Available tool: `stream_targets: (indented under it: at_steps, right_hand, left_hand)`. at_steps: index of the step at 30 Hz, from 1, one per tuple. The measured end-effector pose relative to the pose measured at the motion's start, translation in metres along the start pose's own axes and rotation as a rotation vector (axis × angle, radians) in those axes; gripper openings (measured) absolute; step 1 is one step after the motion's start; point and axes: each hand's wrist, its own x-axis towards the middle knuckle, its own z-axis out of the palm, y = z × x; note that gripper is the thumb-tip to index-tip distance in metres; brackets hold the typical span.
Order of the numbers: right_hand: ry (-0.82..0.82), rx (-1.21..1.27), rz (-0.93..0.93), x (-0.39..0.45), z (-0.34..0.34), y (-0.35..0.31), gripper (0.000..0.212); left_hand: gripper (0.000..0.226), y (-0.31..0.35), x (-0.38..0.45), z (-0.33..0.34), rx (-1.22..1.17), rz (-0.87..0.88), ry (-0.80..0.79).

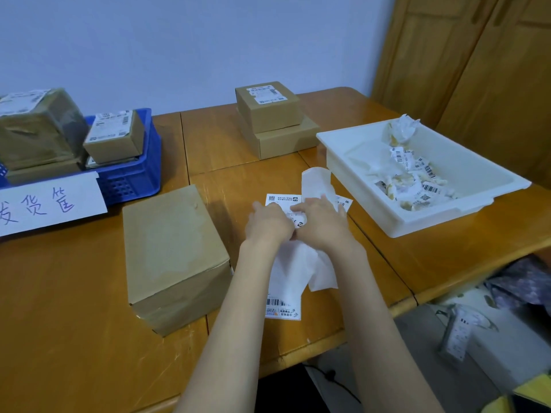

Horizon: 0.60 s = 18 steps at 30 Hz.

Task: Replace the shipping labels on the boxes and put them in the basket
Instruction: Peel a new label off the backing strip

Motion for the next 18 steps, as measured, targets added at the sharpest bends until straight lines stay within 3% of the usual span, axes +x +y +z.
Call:
stream_targets:
  at_steps: [3,8,13,18]
  right_hand:
    - [0.020,-0.040,0.142,-0.003,0.005,0.011,0.068]
    - [0.054,0.140,0.133,-0.006,0.001,0.021,0.070]
    - [0.052,0.199,0.145,-0.003,-0.002,0.030,0.066]
    - [0.169,0.226,0.085,-0.006,0.001,0.025,0.068]
  left_hand:
    - [0.032,0.001,0.002,0.010,-0.032,0.045,0.006]
    - [0.031,0.007,0.006,0.024,-0.063,0.090,0.087]
    - [0.035,0.012,0.007,0.030,-0.199,0.101,0.072]
    - [0.060,0.008,0.007,0.033,-0.034,0.031,0.079]
